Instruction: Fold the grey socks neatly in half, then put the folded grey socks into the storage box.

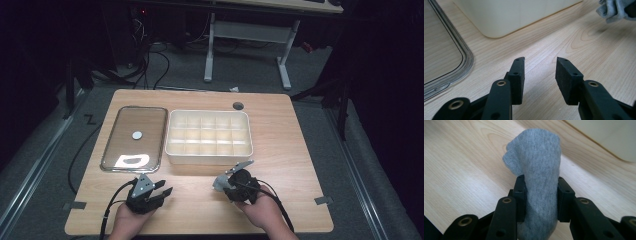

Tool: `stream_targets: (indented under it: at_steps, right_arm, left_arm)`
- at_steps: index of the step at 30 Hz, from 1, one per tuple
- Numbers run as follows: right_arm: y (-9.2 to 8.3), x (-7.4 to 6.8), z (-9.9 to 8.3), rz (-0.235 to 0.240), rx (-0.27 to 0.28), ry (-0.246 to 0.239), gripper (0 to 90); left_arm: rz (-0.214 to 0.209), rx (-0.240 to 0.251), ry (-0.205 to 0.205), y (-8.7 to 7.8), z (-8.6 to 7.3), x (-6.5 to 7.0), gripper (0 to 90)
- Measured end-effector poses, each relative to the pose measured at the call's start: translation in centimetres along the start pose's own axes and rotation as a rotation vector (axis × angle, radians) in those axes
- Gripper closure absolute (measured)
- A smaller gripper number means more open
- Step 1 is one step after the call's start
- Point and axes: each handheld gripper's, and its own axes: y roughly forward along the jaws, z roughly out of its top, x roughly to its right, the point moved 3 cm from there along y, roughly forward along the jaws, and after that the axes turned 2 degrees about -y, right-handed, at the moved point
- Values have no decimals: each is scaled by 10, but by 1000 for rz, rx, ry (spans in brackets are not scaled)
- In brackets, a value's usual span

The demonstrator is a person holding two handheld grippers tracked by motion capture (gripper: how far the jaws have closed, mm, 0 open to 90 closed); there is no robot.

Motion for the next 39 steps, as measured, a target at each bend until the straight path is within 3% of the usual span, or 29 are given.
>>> stream_targets:
  at_steps: [10,16,23,26,35,39]
  right_arm:
    - [-19,19,-7,-39,9,26,681]
    - [-28,29,-5,-31,17,57,681]
    - [-33,37,-3,-27,31,65,681]
    - [-35,41,0,-16,29,67,681]
    - [-48,50,15,-9,43,63,682]
    - [-53,54,25,6,44,65,682]
  left_arm:
    - [1,-12,21,2,4,3,565]
    - [-24,-28,14,1,1,3,550]
    - [-32,-18,44,-3,0,5,514]
    - [-36,-14,23,-4,0,4,499]
    - [-39,-22,26,-3,-1,7,488]
    - [-54,-7,-9,-4,-1,5,487]
